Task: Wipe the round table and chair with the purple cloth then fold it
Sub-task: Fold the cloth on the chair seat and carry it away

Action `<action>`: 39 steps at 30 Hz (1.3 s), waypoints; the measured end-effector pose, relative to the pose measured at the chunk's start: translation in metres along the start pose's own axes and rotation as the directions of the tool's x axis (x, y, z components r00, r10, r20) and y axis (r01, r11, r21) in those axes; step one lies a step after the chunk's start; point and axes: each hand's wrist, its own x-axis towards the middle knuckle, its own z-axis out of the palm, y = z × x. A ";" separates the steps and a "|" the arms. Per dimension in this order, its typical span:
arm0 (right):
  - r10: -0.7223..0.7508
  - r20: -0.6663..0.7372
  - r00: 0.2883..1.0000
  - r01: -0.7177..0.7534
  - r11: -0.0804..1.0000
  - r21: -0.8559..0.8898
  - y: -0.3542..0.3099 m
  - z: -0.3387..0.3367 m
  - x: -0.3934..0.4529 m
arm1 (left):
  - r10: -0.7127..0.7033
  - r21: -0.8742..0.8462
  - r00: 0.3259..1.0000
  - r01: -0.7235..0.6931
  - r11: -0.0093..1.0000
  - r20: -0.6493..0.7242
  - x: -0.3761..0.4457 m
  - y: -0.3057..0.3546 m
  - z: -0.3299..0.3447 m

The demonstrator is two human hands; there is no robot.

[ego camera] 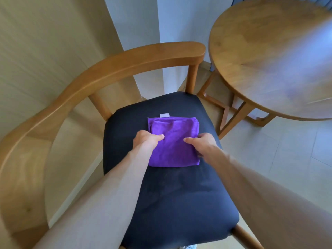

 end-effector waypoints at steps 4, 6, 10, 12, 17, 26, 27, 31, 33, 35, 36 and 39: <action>0.038 0.151 0.988 -0.080 0.956 0.282 -0.006 -0.013 -0.014 | 0.057 -0.204 0.976 -0.013 0.979 0.210 -0.002 -0.004 -0.016; 0.043 0.220 0.975 -0.122 0.926 0.357 -0.007 -0.024 -0.023 | 0.085 -0.299 0.950 0.009 0.954 0.301 -0.012 -0.008 -0.025; -0.044 0.343 0.938 -0.118 0.891 0.438 -0.014 -0.054 -0.059 | 0.135 -0.471 0.886 0.102 0.877 0.444 -0.056 -0.006 -0.051; -0.113 0.367 0.923 -0.081 0.877 0.473 -0.020 -0.071 -0.083 | 0.157 -0.511 0.867 0.125 0.850 0.473 -0.086 -0.002 -0.064; -0.294 0.300 0.908 0.058 0.794 0.605 -0.061 -0.130 -0.168 | 0.231 -0.590 0.834 0.134 0.796 0.501 -0.160 0.042 -0.103; -0.439 -0.134 0.889 0.412 0.635 0.654 -0.118 -0.212 -0.345 | 0.562 -0.683 0.602 -0.037 0.729 0.567 -0.308 0.136 -0.173; -0.426 -0.186 0.886 0.434 0.615 0.659 -0.114 -0.218 -0.364 | 0.593 -0.673 0.551 -0.077 0.736 0.587 -0.327 0.141 -0.178; -0.372 -0.358 0.856 0.510 0.503 0.698 -0.081 -0.247 -0.429 | 0.664 -0.644 0.388 -0.201 0.738 0.639 -0.405 0.156 -0.174; -0.316 -0.437 0.842 0.538 0.453 0.711 -0.054 -0.267 -0.462 | 0.656 -0.607 0.343 -0.253 0.754 0.672 -0.446 0.157 -0.159; -0.221 -0.491 0.842 0.536 0.440 0.720 -0.022 -0.285 -0.498 | 0.625 -0.558 0.300 -0.284 0.780 0.721 -0.486 0.152 -0.137; -0.176 -0.519 0.836 0.540 0.427 0.725 -0.002 -0.295 -0.514 | 0.603 -0.531 0.283 -0.294 0.795 0.746 -0.506 0.149 -0.124; -0.077 -0.584 0.808 0.569 0.361 0.739 0.061 -0.321 -0.557 | 0.534 -0.449 0.224 -0.336 0.828 0.816 -0.567 0.134 -0.082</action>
